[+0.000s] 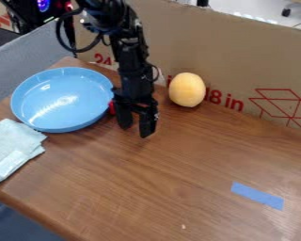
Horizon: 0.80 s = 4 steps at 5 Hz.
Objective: Move the red object from the cloth to the table
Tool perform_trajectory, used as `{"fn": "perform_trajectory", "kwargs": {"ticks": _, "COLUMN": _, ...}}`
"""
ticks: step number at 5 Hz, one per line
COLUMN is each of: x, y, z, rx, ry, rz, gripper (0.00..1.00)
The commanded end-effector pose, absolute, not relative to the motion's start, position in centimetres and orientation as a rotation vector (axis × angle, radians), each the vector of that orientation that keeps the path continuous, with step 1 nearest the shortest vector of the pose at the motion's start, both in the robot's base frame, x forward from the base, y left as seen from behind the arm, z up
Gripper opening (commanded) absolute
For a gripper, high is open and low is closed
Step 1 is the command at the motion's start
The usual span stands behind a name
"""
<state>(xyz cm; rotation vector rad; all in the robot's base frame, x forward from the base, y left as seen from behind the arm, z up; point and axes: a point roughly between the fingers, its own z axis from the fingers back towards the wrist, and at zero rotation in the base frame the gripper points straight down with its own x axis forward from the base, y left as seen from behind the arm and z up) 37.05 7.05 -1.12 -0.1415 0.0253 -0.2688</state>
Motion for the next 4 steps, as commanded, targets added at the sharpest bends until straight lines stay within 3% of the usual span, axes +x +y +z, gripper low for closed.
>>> {"fn": "perform_trajectory", "kwargs": {"ticks": 1, "x": 37.7, "y": 7.7, "z": 0.5, "rx": -0.123, "ry": -0.022, "rz": -0.263, "gripper": 1.00}}
{"fn": "perform_trajectory", "kwargs": {"ticks": 2, "x": 36.9, "y": 6.9, "z": 1.3, "rx": -0.121, "ry": -0.034, "rz": -0.276, "gripper": 1.00}}
{"fn": "perform_trajectory", "kwargs": {"ticks": 4, "x": 38.3, "y": 7.4, "z": 1.9, "rx": -0.118, "ry": -0.050, "rz": -0.279, "gripper": 1.00}}
